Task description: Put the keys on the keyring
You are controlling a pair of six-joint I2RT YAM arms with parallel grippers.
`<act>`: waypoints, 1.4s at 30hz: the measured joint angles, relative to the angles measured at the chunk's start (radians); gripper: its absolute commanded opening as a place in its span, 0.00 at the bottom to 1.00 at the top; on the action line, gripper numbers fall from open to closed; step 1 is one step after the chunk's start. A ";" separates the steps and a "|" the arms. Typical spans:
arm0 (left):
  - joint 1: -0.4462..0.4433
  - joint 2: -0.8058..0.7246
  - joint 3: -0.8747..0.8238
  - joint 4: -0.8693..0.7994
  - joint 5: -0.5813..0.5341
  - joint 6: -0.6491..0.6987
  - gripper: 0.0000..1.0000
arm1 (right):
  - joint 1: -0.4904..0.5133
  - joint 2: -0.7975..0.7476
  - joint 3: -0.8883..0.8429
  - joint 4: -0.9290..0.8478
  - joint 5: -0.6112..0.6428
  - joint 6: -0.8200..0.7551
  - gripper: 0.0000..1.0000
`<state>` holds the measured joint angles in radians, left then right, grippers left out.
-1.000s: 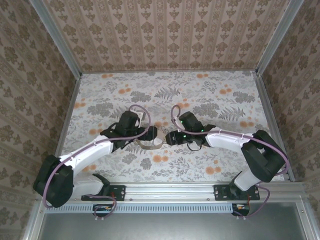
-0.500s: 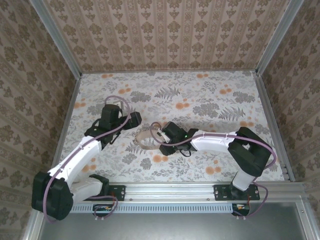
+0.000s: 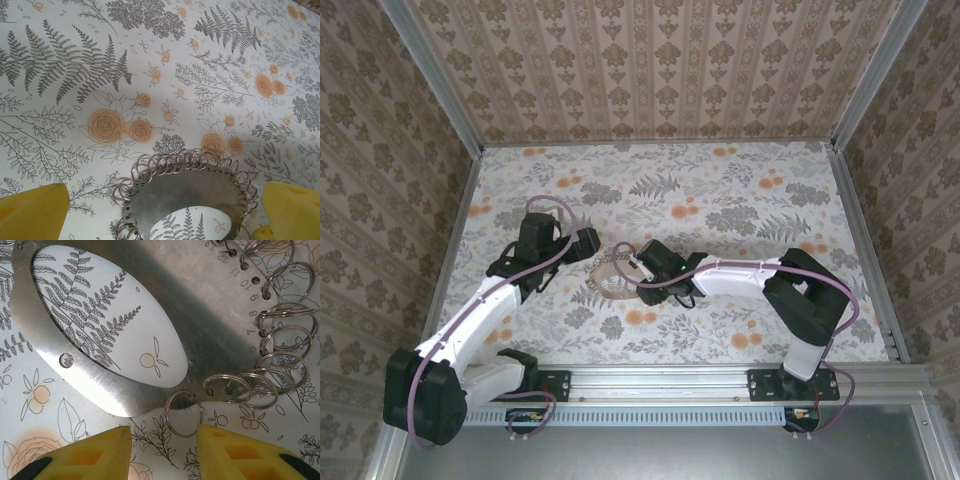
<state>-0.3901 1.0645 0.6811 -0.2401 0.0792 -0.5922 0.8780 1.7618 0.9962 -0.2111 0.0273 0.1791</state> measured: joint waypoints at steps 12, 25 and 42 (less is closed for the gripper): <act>0.000 0.000 -0.007 0.001 0.016 0.000 1.00 | -0.003 0.044 0.019 -0.002 0.021 -0.017 0.36; 0.000 0.013 -0.008 0.012 0.032 -0.011 1.00 | -0.029 0.051 0.027 -0.002 0.022 -0.020 0.32; 0.000 0.023 -0.008 0.031 0.041 -0.018 1.00 | -0.031 0.074 0.063 -0.002 0.021 -0.027 0.16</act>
<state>-0.3901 1.0874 0.6735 -0.2092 0.1204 -0.6102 0.8467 1.8359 1.0595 -0.2131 0.0486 0.1524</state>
